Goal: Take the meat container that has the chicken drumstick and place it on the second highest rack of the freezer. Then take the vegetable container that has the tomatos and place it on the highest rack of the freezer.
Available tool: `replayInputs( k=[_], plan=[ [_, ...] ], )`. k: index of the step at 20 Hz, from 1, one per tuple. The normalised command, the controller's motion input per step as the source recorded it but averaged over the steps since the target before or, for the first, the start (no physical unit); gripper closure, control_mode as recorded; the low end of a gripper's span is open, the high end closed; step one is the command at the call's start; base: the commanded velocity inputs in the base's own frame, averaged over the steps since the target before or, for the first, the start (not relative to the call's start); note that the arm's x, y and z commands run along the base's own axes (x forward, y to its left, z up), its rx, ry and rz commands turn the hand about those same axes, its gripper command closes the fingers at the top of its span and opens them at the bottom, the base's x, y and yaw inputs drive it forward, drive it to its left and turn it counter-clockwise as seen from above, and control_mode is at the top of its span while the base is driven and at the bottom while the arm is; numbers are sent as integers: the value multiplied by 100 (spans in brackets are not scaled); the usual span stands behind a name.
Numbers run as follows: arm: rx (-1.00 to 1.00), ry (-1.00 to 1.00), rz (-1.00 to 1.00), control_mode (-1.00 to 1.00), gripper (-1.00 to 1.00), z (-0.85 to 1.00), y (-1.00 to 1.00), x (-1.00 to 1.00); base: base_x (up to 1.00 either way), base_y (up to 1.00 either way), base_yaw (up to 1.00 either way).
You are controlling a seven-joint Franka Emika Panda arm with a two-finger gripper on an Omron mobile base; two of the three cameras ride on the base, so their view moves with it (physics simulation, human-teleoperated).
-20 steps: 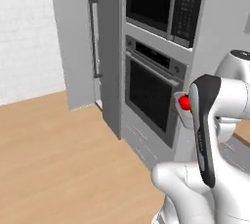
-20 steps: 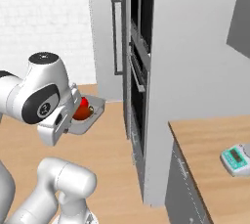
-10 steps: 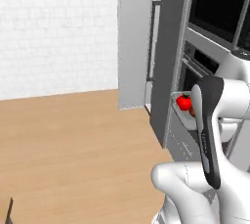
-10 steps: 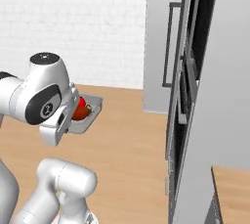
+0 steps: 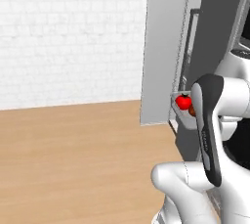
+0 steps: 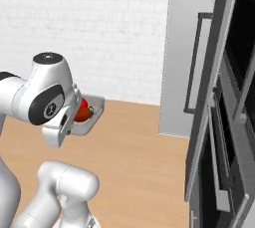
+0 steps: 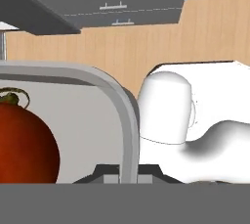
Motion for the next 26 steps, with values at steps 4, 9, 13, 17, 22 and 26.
replayInputs(
  k=[4,9,13,17,22,26],
  plan=[
    [0,0,0,100,100,0,0,0,100,64,8],
    [0,0,0,100,100,0,0,0,100,71,-11],
    [0,0,0,100,100,0,0,0,100,65,-39],
    [0,0,0,100,100,0,0,0,93,61,-54],
    [0,0,0,100,100,0,0,0,83,49,-61],
    [0,0,0,100,100,0,0,0,75,40,-66]
  ],
)
